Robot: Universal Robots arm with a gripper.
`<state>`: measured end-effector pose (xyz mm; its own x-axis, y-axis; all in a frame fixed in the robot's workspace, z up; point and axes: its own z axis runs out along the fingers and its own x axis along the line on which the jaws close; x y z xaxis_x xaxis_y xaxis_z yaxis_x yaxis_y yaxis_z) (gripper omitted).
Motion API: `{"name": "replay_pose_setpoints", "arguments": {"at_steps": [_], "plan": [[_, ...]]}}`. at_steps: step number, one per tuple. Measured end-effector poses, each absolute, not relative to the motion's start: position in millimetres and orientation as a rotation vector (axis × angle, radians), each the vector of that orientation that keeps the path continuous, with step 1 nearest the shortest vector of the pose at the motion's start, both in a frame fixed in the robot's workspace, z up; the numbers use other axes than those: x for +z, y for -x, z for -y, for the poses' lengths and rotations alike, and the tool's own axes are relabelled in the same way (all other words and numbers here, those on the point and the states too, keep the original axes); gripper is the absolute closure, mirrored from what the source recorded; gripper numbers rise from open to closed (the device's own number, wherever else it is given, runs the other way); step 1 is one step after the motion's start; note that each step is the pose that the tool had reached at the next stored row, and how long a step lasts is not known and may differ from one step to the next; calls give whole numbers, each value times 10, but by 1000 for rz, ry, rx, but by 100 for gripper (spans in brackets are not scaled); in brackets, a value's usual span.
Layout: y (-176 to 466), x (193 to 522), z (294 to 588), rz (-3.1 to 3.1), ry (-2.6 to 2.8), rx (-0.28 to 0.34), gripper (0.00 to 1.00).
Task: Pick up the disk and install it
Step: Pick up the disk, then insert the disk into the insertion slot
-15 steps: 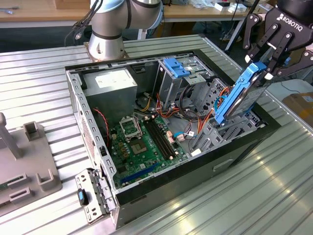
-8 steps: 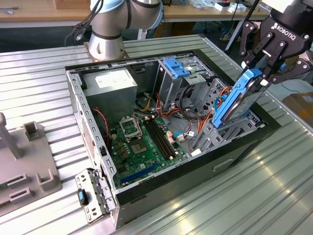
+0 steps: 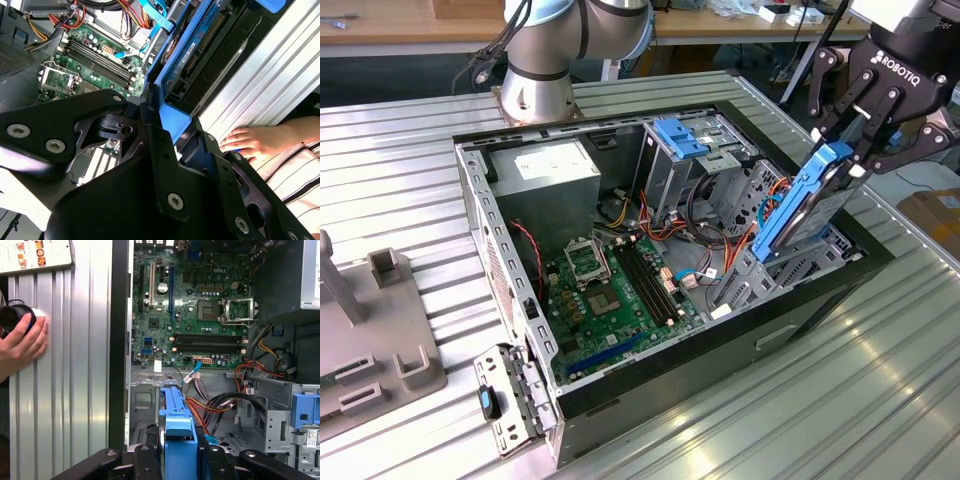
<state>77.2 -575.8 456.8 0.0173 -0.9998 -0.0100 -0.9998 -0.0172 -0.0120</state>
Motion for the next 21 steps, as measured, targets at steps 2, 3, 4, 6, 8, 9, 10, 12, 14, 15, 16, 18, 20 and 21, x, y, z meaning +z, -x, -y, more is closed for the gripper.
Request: {"name": "replay_pose_setpoints", "arguments": {"at_steps": [2, 3, 4, 6, 8, 9, 10, 12, 14, 15, 16, 18, 20, 21], "plan": [[-772, 4564, 5758, -2191, 2229, -2, 63], [-772, 4550, 5757, -2192, 2229, -2, 63], [-772, 4534, 5757, -2192, 2229, -2, 63], [-772, 4517, 5758, -2191, 2229, -2, 63], [-772, 4493, 5758, -2192, 2229, -2, 63], [-772, 4483, 5758, -2192, 2229, -2, 63], [-772, 4467, 5758, -2192, 2229, -2, 63], [-772, 4446, 5758, -2192, 2229, -2, 63], [-772, 4429, 5758, -2192, 2229, -2, 63], [-772, 4424, 5758, -2192, 2229, -2, 63], [-772, 4424, 5758, -2192, 2229, -2, 63], [-772, 4420, 5757, -2191, 2229, -2, 63], [-772, 4382, 5758, -2192, 2229, -2, 63], [-772, 4365, 5758, -2191, 2229, -2, 63]]}}
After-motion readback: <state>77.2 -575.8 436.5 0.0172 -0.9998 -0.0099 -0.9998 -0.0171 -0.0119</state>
